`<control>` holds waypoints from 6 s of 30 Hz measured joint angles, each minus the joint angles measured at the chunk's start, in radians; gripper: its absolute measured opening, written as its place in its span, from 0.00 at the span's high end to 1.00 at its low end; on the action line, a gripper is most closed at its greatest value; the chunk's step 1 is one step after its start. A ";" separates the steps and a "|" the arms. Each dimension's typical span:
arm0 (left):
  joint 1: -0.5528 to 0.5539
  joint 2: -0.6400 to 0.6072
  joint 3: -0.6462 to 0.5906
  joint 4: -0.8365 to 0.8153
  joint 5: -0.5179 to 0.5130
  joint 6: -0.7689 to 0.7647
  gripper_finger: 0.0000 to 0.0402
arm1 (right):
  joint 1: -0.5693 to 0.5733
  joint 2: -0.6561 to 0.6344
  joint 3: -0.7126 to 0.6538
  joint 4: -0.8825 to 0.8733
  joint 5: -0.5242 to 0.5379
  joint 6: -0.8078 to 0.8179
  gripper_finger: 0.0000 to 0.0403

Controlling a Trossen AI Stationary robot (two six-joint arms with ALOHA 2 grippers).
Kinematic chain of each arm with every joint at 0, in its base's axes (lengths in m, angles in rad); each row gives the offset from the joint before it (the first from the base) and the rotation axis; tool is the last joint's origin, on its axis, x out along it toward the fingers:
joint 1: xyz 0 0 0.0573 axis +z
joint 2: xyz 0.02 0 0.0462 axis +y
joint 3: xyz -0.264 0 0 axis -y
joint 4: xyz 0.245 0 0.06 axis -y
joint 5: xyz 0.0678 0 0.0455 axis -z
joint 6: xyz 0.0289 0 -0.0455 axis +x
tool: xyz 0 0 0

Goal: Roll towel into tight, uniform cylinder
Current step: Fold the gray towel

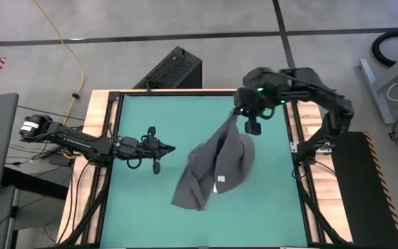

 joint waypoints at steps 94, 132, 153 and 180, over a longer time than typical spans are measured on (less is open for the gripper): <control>-0.310 -0.378 0.440 -0.586 -0.186 0.201 1.00 | 0.201 -0.763 -0.744 0.310 0.037 0.233 0.96; -0.199 -0.197 0.909 -1.327 -0.843 0.220 1.00 | 0.219 -0.732 -0.876 0.250 0.639 -0.125 0.96; 0.024 -0.124 0.631 -1.781 -0.536 -0.296 1.00 | -0.201 -0.642 -1.174 0.358 0.128 -0.106 0.96; 0.024 -0.244 0.997 -1.402 -0.276 0.151 1.00 | -0.144 -0.806 -0.643 0.350 -0.059 -0.112 0.96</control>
